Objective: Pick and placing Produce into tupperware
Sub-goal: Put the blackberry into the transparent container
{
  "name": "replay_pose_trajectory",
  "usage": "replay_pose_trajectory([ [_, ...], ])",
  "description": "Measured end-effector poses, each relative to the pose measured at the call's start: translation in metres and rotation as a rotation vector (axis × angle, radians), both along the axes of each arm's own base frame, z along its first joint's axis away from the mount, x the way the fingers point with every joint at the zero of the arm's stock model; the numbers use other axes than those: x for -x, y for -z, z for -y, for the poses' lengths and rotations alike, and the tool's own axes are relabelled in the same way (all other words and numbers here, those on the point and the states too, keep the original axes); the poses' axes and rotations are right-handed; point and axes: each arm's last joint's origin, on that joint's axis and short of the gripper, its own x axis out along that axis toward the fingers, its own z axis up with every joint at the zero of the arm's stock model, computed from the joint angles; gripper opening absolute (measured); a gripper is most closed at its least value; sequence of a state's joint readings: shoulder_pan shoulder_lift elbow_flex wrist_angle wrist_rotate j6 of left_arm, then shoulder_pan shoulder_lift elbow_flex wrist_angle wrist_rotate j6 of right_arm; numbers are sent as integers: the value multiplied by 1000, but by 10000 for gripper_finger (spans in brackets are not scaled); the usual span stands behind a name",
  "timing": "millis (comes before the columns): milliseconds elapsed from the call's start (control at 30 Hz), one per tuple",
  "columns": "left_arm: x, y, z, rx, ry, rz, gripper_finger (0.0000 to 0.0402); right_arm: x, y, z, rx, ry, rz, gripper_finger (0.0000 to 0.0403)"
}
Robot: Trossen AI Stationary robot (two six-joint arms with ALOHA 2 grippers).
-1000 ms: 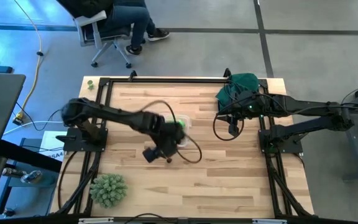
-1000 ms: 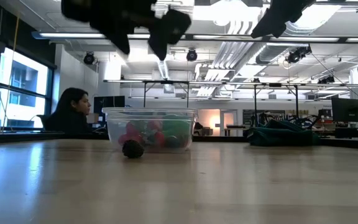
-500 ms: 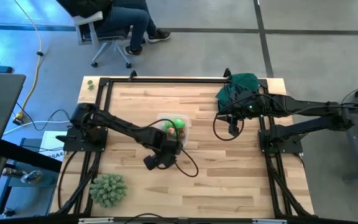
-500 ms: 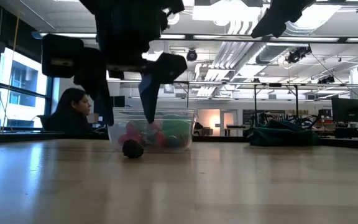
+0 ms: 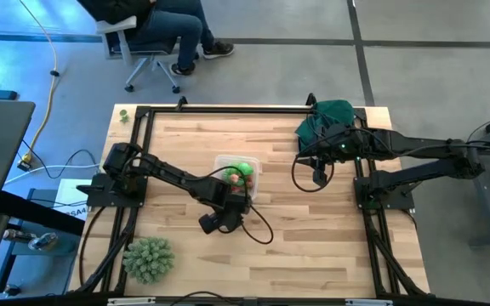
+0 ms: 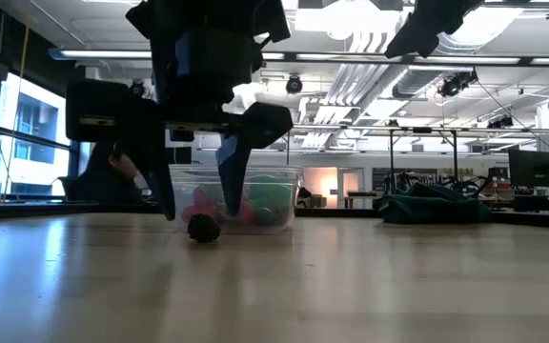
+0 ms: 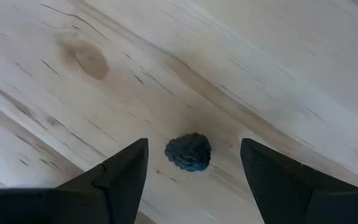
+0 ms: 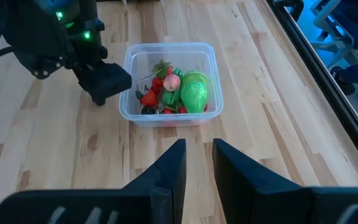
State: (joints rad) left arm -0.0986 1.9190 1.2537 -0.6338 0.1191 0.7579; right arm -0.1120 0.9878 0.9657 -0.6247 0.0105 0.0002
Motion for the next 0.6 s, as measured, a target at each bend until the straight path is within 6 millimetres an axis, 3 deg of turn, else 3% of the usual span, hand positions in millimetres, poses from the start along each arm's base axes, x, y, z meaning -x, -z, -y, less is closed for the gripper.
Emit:
replay_pose_trajectory([
  [600,3,7,-1,6,-29,3,244,0,0,0,0,0,0,68],
])
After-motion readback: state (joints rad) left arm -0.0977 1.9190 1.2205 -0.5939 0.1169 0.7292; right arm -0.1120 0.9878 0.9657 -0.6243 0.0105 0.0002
